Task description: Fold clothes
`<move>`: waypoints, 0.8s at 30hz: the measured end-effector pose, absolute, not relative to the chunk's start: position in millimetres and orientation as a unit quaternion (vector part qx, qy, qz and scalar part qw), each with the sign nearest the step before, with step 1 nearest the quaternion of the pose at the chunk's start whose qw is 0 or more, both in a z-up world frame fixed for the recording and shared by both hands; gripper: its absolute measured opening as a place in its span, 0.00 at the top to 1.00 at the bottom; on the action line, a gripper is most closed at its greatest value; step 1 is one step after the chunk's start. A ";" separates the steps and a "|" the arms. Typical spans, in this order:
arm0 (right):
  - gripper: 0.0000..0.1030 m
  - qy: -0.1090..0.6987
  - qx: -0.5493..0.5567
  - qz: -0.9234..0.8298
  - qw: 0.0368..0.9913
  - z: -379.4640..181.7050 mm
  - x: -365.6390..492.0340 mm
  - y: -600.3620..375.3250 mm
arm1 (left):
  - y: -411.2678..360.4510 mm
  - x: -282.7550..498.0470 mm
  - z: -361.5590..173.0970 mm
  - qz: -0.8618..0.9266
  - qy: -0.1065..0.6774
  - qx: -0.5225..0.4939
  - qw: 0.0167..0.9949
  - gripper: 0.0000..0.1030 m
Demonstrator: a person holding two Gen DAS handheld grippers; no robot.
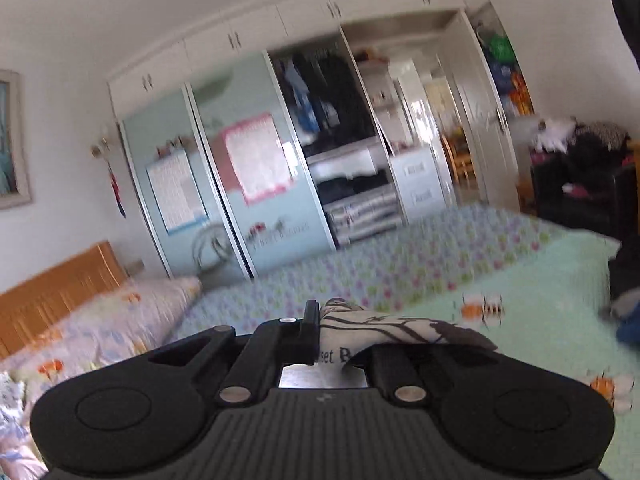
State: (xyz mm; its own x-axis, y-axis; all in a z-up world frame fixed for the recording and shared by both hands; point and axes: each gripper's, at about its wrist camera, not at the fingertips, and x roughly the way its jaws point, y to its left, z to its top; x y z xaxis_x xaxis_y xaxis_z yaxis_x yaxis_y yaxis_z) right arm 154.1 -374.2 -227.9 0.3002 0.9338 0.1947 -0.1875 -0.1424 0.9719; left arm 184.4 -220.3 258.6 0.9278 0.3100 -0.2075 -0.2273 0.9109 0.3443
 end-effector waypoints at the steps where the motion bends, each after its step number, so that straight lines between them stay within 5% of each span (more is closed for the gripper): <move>1: 0.30 0.328 0.572 0.493 0.567 -227.0 155.2 -372.5 | -230.3 177.6 268.0 0.141 0.123 0.171 0.967 0.97; 14: 0.19 0.313 0.562 0.502 0.578 -220.8 155.3 -364.7 | -309.7 170.3 361.0 0.102 0.124 0.157 0.974 0.97; 24: 0.18 0.307 0.597 0.489 0.556 -230.6 168.7 -362.5 | -288.3 193.6 437.4 0.217 0.061 -0.018 0.974 0.97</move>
